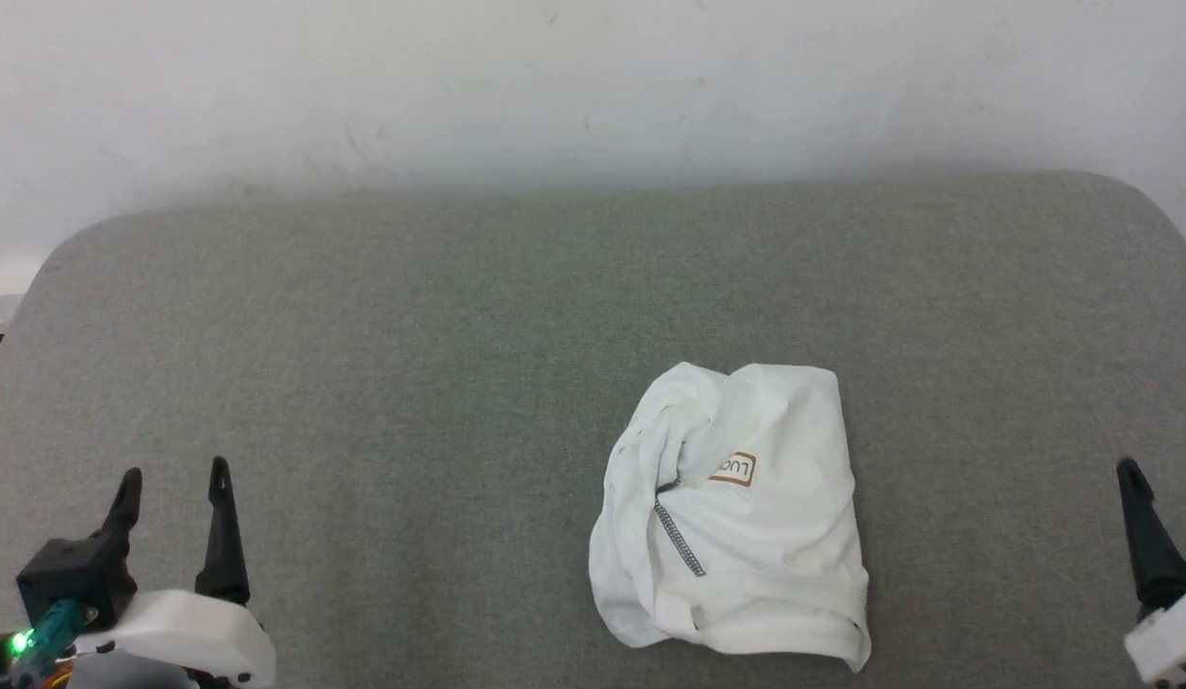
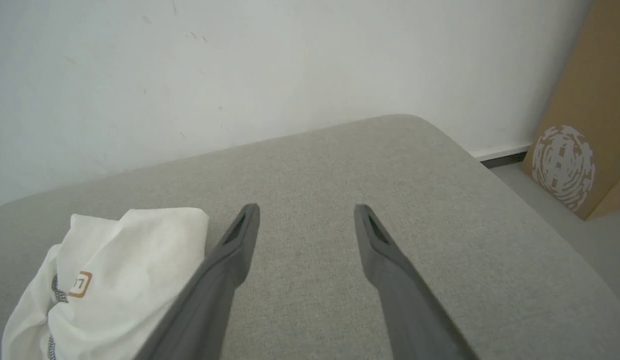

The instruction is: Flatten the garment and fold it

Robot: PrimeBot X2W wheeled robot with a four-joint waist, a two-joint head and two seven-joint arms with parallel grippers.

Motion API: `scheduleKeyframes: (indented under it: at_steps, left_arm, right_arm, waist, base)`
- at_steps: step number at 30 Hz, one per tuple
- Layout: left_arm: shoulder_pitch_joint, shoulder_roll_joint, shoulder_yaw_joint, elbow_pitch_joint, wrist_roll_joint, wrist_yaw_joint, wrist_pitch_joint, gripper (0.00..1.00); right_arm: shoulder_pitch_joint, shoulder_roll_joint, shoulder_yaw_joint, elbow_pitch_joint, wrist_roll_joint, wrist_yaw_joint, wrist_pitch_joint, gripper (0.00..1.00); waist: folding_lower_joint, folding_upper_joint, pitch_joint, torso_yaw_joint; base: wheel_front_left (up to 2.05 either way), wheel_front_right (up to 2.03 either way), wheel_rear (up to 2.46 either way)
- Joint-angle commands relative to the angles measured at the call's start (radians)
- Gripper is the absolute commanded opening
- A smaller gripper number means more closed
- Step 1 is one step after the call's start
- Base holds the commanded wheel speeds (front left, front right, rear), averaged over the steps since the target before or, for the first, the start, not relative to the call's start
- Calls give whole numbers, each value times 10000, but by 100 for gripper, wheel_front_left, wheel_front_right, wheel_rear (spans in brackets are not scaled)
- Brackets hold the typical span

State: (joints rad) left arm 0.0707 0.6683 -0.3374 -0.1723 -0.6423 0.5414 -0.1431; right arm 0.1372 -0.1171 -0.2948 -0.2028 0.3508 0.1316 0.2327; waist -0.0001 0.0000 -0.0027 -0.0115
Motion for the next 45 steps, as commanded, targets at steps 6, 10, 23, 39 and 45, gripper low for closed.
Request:
scheduleKeyframes:
  at_steps: [6, 10, 23, 39, 45]
  left_arm:
    - [-242, 21, -154, 114, 29, -523, -338, 100]
    - [-672, -127, -199, 363, 88, -913, -667, 100]
    - [-1594, -1033, 241, 910, 715, -2078, -1179, 100]
    - [-1723, -2223, 1404, 1117, 1671, -3159, -1185, 100]
    - [-1578, -2579, 1719, 1311, 1943, -3443, -1185, 100]
  right_arm:
    - [-583, -383, -707, 1529, 1004, -9, 2045, 100]
    - [-1247, -460, -660, 2570, 1690, -9, 3903, 100]
    - [-3410, 570, -1222, 4666, 3526, -9, 7474, 100]
    - [-4767, 666, 114, 7969, 4512, -9, 7726, 0]
    - [-4953, 667, 638, 8135, 4329, -9, 7648, 0]
  waist:
    - [1, 0, 281, 275]
    - [1, 0, 503, 631]
    - [1, 0, 1213, 1655]
    - [1, 0, 1755, 1976]
    - [1, 0, 1503, 1900]
  base:
    - [0, 0, 0]
    - [0, 0, 0]
    - [0, 0, 0]
    - [0, 0, 0]
    - [0, 0, 0]
